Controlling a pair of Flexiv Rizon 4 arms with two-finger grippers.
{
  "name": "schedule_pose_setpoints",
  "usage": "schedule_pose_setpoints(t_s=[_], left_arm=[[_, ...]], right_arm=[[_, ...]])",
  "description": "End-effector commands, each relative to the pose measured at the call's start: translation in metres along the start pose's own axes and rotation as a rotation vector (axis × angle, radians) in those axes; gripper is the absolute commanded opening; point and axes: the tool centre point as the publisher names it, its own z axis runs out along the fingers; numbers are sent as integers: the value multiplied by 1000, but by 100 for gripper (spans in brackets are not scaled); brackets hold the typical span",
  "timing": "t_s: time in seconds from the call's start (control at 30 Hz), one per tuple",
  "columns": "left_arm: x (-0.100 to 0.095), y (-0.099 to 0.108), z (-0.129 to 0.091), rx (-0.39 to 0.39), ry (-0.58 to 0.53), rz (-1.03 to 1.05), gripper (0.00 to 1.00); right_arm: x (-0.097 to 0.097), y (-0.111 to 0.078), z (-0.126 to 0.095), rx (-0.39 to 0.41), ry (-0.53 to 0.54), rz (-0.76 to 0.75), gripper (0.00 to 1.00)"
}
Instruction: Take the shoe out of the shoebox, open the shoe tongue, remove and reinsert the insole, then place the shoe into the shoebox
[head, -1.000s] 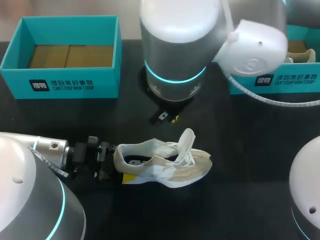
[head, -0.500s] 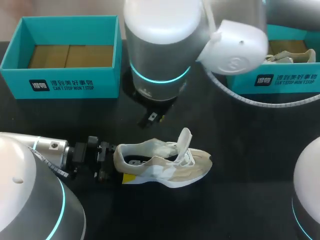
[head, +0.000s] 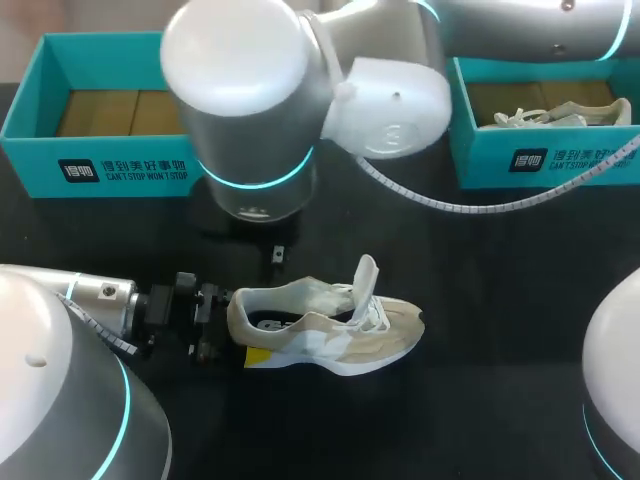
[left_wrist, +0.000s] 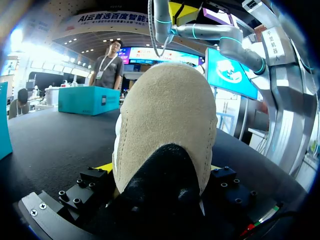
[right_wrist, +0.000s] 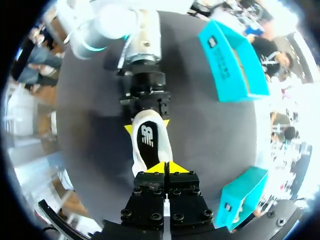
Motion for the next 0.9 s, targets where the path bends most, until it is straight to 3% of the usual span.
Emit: schedule_pose_setpoints(t_s=[0.03,0.47,0.83,0.9], left_arm=[[0,3,0,1,-1,0,0],[0,3,0,1,-1,0,0],[0,3,0,1,-1,0,0],[0,3,0,1,-1,0,0]], right_arm=[[2,14,16,14,38,-163,0],[20,20,62,-6,67,-197,0],[20,20,62,-6,67,-197,0],[20,20,62,-6,67,-197,10]])
